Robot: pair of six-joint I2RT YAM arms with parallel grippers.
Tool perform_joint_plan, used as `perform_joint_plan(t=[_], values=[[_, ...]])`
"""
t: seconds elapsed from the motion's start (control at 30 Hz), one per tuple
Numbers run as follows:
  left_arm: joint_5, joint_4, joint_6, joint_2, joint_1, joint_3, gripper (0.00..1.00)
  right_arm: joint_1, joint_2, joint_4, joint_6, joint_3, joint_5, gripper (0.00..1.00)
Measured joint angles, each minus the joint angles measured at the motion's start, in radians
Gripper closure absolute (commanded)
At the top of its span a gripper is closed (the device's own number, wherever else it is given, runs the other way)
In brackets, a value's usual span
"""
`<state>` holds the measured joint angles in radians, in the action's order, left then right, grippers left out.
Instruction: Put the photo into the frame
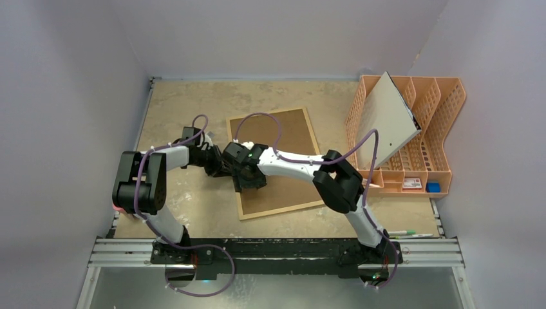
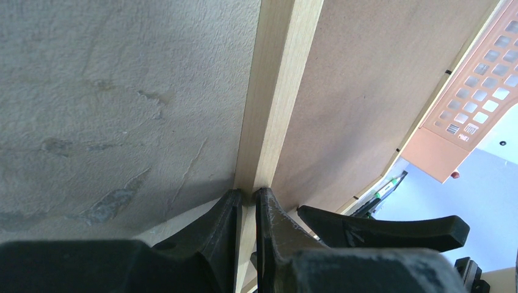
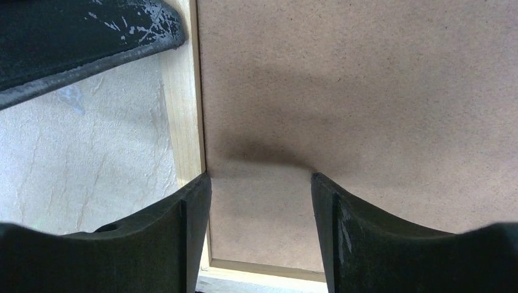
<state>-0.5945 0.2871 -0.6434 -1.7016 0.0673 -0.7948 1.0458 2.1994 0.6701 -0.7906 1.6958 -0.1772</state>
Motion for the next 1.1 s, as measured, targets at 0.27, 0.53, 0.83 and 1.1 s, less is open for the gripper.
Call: perform_joint_plan(t=[0.27, 0.53, 0.83, 1.1], values=[[0.0, 0.0, 0.0, 0.0, 0.0, 0.0, 0.84, 0.021, 0.013, 0.007, 0.012, 0.006, -0.055, 0.4], [0.0, 0.0, 0.0, 0.0, 0.0, 0.0, 0.84, 0.042, 0.039, 0.034, 0.022, 0.035, -0.108, 0.4], [0.003, 0.008, 0.0, 0.0, 0.0, -0.005, 0.84, 0.047, 0.04, 0.042, 0.012, 0.041, -0.121, 0.37], [0.018, 0.029, -0.006, 0.004, 0.005, -0.018, 0.82, 0.043, -0.109, -0.151, 0.028, -0.139, -0.172, 0.33]])
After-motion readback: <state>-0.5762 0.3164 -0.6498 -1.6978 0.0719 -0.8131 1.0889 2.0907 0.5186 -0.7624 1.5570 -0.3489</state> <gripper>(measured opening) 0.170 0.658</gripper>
